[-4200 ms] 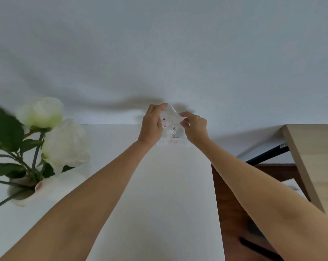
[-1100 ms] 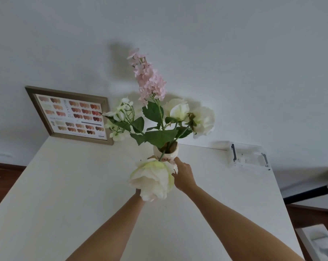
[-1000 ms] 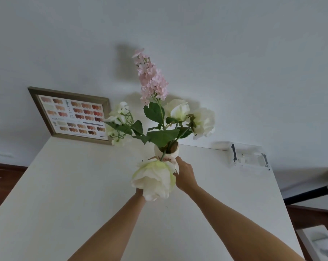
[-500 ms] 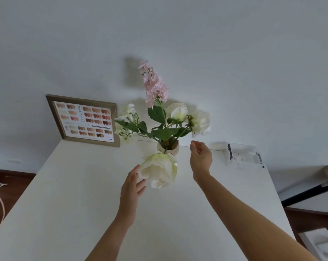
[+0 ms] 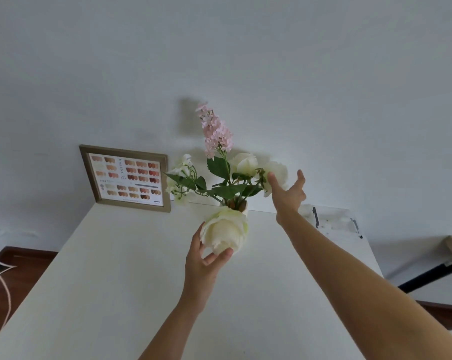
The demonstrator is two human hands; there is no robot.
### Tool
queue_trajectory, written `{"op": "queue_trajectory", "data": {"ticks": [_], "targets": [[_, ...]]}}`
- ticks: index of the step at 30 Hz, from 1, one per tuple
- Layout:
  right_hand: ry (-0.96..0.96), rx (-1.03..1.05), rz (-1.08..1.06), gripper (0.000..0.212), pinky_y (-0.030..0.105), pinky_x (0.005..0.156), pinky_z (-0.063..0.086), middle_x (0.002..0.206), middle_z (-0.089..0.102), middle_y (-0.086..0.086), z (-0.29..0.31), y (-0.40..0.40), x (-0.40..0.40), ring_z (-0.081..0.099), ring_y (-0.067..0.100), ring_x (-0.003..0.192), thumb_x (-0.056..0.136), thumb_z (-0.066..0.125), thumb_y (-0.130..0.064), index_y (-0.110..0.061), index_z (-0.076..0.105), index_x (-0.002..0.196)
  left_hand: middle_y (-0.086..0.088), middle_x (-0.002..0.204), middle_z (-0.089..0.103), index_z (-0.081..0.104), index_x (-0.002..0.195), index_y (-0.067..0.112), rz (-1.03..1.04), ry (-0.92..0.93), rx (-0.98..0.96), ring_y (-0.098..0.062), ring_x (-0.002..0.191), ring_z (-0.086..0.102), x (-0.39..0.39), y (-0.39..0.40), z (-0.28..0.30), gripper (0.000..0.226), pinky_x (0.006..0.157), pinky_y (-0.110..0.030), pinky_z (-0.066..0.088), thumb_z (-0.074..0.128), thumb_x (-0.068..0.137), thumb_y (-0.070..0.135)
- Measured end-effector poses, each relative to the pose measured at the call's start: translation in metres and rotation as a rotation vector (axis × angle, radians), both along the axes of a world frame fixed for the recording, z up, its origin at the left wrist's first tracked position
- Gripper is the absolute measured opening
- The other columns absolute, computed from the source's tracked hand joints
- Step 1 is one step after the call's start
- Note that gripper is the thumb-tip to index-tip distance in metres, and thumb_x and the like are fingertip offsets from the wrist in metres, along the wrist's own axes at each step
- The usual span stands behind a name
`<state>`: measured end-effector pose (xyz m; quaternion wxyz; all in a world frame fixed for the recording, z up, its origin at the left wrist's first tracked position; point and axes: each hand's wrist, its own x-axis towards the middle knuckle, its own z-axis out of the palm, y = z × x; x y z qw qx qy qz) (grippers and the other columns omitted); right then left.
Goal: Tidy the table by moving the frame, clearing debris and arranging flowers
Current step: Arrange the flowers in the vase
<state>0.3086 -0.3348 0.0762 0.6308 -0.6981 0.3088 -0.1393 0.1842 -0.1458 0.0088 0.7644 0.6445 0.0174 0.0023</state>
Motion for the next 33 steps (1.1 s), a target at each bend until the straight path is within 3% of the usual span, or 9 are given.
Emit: {"op": "queue_trajectory", "data": {"ticks": [4,8,14,17,20,24,27,30,33], "targets": [[-0.046,0.064,0.273,0.072,0.046,0.103,0.044,0.137,0.047,0.006,0.004,-0.012,0.009,0.050,0.028,0.122,0.074,0.075,-0.046,-0.037,0.039,0.136,0.002,0.122,0.062,0.051,0.128,0.033,0.082,-0.012,0.019,0.007,0.104,0.062,0.016,-0.004,0.009,0.066,0.067,-0.008,0.053,0.080,0.070,0.024],[-0.110,-0.090,0.249,0.044,0.037,0.094,0.047,0.123,0.057,0.008,0.007,-0.006,0.012,0.055,0.023,0.110,0.075,0.074,-0.046,-0.032,0.054,0.111,0.008,0.115,0.064,0.052,0.128,0.028,0.116,-0.029,0.035,0.016,0.096,0.061,0.037,-0.010,0.021,0.061,0.064,-0.003,0.050,0.078,0.074,0.016],[-0.195,-0.355,0.307,0.028,0.031,0.071,0.049,0.098,0.065,0.006,0.005,0.011,0.004,0.064,0.026,0.085,0.083,0.065,-0.034,-0.024,0.052,0.105,0.001,0.111,0.066,0.061,0.122,0.017,0.195,-0.042,0.147,0.021,0.088,0.060,0.059,-0.021,0.027,0.050,0.063,0.000,0.049,0.078,0.075,0.021],[-0.189,-0.375,0.292,0.026,0.033,0.071,0.051,0.099,0.066,0.009,-0.002,0.015,0.001,0.063,0.027,0.084,0.086,0.062,-0.030,-0.022,0.049,0.107,-0.004,0.109,0.066,0.063,0.119,0.011,0.241,-0.023,0.179,0.026,0.078,0.058,0.064,-0.026,0.024,0.045,0.056,0.002,0.046,0.076,0.077,0.020],[-0.174,-0.426,0.255,0.034,0.037,0.079,0.047,0.105,0.061,0.009,-0.005,0.014,-0.001,0.056,0.029,0.095,0.087,0.061,-0.026,-0.017,0.045,0.115,-0.002,0.105,0.066,0.065,0.112,0.016,0.221,0.007,0.190,0.022,0.075,0.061,0.062,-0.026,0.024,0.037,0.055,0.000,0.047,0.076,0.077,0.017],[-0.265,-0.592,0.129,0.040,0.041,0.093,0.033,0.123,0.049,0.007,0.007,0.020,0.003,0.042,0.030,0.110,0.086,0.063,-0.028,-0.012,0.045,0.117,0.007,0.109,0.062,0.053,0.111,0.030,0.167,0.059,0.121,-0.004,0.094,0.066,0.045,-0.017,0.017,0.056,0.070,-0.017,0.055,0.085,0.065,0.027],[-0.351,-0.664,0.221,0.034,0.034,0.091,0.029,0.124,0.051,0.007,0.028,0.029,0.013,0.043,0.028,0.115,0.087,0.062,-0.027,-0.014,0.052,0.116,-0.002,0.117,0.051,0.039,0.112,0.027,0.332,0.115,0.103,-0.018,0.108,0.055,0.031,-0.007,0.010,0.075,0.077,-0.023,0.052,0.085,0.055,0.042],[-0.212,-0.747,0.435,0.039,0.039,0.097,0.033,0.127,0.057,0.007,0.048,0.040,0.033,0.046,0.029,0.119,0.087,0.063,-0.031,-0.017,0.055,0.123,-0.005,0.128,0.038,0.036,0.120,0.024,0.556,0.050,0.136,-0.020,0.116,0.043,0.030,0.007,0.016,0.087,0.097,-0.037,0.046,0.079,0.051,0.053],[-0.047,-0.765,0.628,0.051,0.047,0.105,0.037,0.130,0.060,0.005,0.059,0.056,0.047,0.049,0.029,0.122,0.085,0.066,-0.035,-0.015,0.053,0.130,0.003,0.146,0.024,0.025,0.138,0.031,0.591,-0.067,0.201,-0.014,0.134,0.030,0.045,0.024,0.035,0.094,0.110,-0.039,0.034,0.075,0.061,0.053]]}}
